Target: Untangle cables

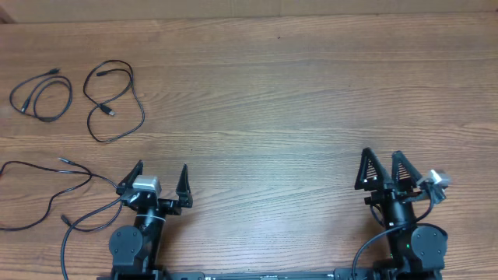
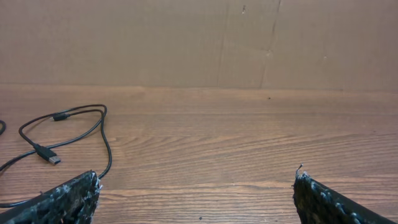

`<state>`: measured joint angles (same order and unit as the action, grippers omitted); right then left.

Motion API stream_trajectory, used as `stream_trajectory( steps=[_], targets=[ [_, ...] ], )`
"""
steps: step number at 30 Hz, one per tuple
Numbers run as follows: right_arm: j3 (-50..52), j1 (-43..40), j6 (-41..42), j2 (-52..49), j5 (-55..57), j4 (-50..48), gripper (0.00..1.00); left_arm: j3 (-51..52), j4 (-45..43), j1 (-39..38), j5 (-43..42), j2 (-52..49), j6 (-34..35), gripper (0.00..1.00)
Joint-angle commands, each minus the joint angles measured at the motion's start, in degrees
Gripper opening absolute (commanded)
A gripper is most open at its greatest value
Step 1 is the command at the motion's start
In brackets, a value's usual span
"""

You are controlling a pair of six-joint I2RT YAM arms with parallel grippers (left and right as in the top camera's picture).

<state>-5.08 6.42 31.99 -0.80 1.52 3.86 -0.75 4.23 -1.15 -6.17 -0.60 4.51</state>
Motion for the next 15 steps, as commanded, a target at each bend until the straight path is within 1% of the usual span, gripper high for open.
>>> stream_trajectory(
  steps=[1,6,7,15],
  targets=[
    [1.66,-0.07,0.09,0.63,0.35,-0.59,1.00,0.48,-0.22,0.00,0.42,0.35,1.03,1.00],
    [4.72,-0.07,0.09,0.63,0.37,-0.57,1.00,0.48,-0.22,0.00,0.44,0.35,1.05,0.99],
    [4.63,-0.07,0.13,0.63,0.04,0.63,1.00,0.48,-0.22,0.00,0.44,0.35,1.03,1.00],
    [4.63,-0.07,0.09,0.63,-0.09,0.85,1.00,0.48,-0.22,0.00,0.44,0.35,1.05,1.00]
  ],
)
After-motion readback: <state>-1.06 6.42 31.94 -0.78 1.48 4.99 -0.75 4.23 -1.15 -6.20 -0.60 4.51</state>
